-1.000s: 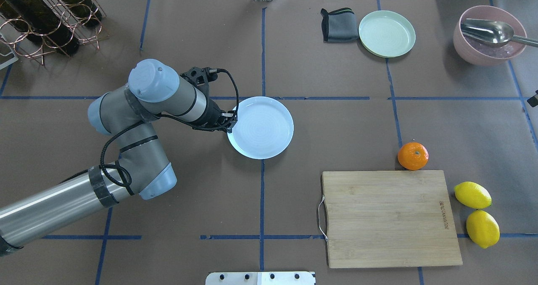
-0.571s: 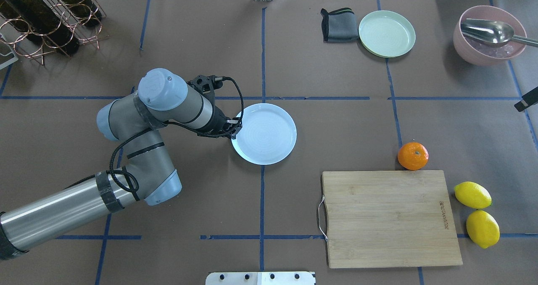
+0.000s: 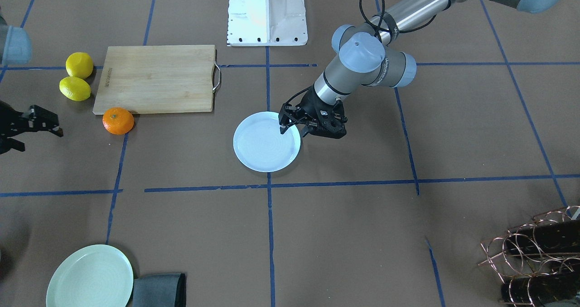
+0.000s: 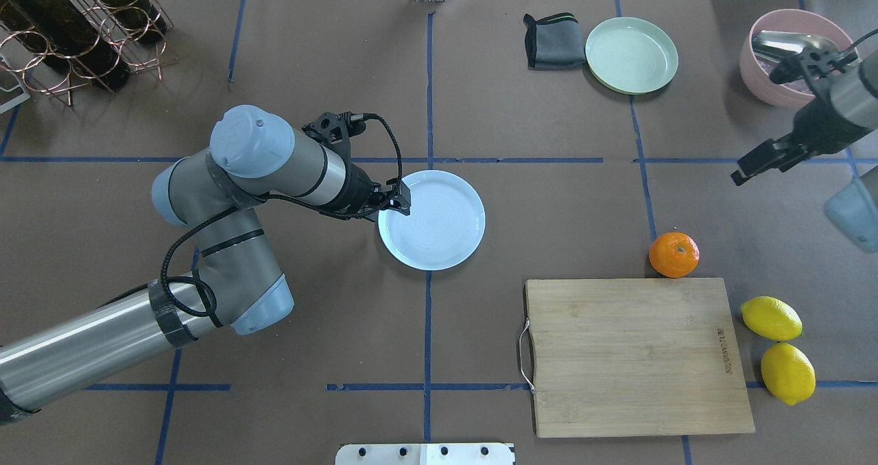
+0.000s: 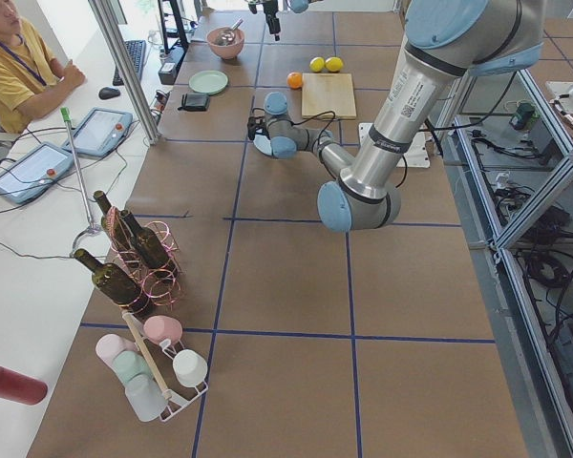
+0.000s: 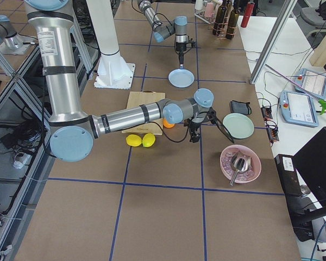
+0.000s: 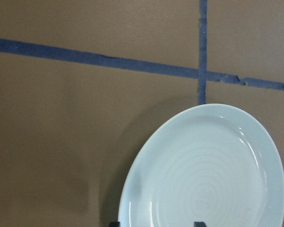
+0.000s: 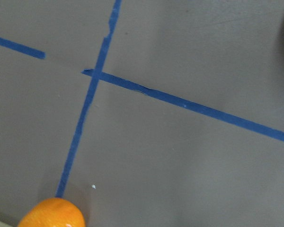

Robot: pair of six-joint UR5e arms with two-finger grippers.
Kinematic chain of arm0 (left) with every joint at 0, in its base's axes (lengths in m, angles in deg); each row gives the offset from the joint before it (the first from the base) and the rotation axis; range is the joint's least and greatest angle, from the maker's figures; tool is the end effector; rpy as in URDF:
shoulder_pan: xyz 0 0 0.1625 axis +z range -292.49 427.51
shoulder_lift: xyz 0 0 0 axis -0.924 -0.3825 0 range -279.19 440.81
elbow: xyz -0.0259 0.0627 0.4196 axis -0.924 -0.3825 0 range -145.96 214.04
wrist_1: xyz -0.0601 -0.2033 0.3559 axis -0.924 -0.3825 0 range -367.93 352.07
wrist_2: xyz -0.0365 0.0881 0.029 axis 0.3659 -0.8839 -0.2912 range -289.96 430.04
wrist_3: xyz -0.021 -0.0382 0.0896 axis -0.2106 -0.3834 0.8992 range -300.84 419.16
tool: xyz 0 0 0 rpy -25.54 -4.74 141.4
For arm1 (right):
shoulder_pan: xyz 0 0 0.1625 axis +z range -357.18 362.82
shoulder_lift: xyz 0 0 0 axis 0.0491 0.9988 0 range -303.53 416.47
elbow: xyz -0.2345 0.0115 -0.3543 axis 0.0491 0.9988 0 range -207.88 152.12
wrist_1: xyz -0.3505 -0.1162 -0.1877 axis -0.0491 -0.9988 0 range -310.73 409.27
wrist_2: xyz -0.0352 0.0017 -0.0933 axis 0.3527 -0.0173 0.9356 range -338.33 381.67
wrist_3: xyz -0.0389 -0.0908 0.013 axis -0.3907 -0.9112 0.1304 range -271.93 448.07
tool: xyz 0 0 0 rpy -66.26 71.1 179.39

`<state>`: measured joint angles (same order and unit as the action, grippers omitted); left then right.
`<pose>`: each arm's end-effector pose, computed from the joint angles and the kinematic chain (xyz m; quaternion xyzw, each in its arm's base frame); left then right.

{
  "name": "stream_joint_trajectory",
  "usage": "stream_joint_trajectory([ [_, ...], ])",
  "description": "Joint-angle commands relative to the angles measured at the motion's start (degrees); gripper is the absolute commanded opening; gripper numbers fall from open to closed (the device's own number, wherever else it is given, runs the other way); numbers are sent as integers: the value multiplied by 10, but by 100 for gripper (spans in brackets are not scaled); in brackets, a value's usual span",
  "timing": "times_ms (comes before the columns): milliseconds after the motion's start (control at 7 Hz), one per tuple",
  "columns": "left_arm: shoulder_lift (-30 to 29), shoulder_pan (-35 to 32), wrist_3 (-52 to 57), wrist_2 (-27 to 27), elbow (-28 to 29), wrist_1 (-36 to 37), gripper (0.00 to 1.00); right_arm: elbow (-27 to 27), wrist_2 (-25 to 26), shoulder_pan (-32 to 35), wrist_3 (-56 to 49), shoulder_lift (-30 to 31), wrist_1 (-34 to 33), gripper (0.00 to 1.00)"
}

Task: Pick orange to plate
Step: 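Hold the plate with the left gripper while the right gripper reaches to the orange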

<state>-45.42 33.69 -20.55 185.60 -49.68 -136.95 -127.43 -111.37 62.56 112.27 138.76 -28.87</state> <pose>0.5402 -0.4706 0.2487 0.0384 0.5803 -0.0413 0.8124 -0.2227 -0.5116 0.4824 0.0455 -0.4227 -0.1397 0.8943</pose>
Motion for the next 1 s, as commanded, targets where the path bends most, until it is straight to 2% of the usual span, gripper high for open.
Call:
stream_joint_trajectory([
  [0, 1, -7, -7, -1, -5, -3, 69, -69, 127, -135, 188, 1, 42, 100],
  [286, 1, -10, -7, 0, -5, -3, 69, -70, 153, -152, 299, 7, 49, 100],
  [571, 1, -11, -7, 0, -5, -3, 69, -71, 160, -157, 305, 40, 51, 100],
  [857, 1, -12, -7, -1, -6, -3, 69, -67, 186, -188, 313, 37, 51, 100],
])
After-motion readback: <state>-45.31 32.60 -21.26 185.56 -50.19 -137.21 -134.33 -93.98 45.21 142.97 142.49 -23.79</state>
